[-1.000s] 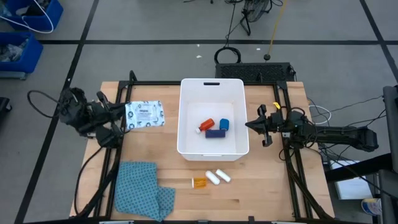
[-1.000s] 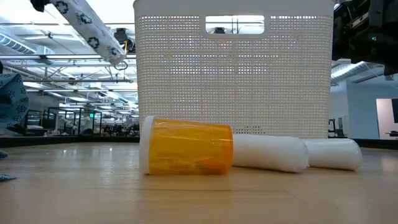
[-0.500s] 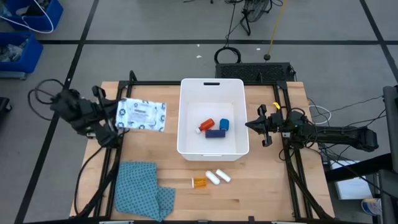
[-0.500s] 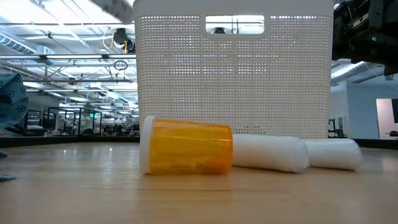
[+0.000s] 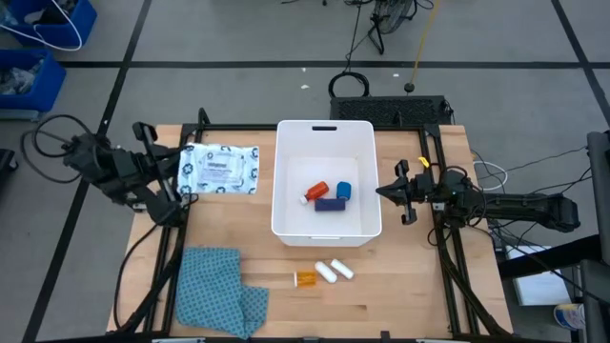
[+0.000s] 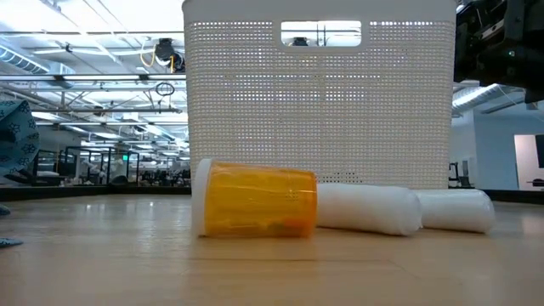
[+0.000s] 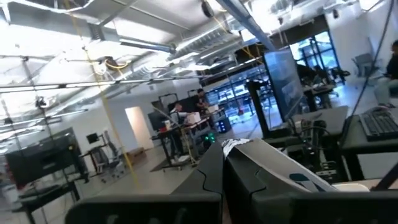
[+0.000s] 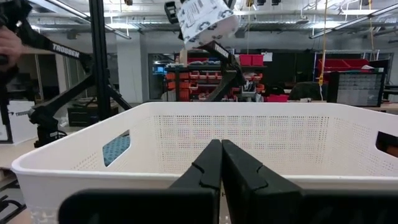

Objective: Pick & place medical supplies in basket/bin
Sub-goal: Put the white mailer bag into the white bin

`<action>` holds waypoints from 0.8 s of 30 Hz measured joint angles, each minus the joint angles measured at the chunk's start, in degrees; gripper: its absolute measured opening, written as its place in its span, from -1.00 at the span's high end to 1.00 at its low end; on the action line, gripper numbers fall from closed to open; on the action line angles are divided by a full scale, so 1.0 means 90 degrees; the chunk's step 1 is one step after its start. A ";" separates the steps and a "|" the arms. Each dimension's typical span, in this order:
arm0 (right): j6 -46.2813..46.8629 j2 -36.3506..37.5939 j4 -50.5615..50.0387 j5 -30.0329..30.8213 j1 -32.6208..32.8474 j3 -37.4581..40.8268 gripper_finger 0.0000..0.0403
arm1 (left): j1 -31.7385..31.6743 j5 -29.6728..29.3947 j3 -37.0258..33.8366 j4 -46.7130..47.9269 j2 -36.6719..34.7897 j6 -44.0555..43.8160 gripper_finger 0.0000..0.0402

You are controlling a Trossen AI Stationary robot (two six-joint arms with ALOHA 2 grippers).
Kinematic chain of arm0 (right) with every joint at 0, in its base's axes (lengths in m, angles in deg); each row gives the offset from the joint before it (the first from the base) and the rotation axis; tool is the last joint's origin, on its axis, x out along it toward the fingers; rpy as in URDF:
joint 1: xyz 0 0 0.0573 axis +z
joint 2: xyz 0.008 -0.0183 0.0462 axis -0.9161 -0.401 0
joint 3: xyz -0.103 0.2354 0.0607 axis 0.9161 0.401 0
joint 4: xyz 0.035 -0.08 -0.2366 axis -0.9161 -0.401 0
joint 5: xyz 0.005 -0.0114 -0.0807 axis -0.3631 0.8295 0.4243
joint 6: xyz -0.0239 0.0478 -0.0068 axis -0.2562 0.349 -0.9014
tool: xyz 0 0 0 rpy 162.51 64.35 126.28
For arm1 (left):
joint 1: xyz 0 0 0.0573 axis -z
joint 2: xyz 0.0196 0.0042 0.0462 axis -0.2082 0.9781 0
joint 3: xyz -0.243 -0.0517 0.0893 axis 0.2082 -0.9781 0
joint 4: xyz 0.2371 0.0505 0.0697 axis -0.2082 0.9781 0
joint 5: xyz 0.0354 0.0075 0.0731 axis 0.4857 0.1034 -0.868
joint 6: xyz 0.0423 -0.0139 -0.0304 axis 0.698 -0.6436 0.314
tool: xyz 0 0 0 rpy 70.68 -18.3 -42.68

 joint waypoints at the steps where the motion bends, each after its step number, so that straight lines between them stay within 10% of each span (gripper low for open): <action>1: -0.0002 0.0000 0.0015 0.0001 0.0000 0.0002 1.00 | -0.0099 0.0133 0.0139 0.0169 0.0110 -0.0101 1.00; 24: -0.0053 0.0000 0.0187 -0.0004 0.0000 0.0007 1.00 | -0.5327 0.6424 0.3127 0.2419 0.4201 -0.3058 1.00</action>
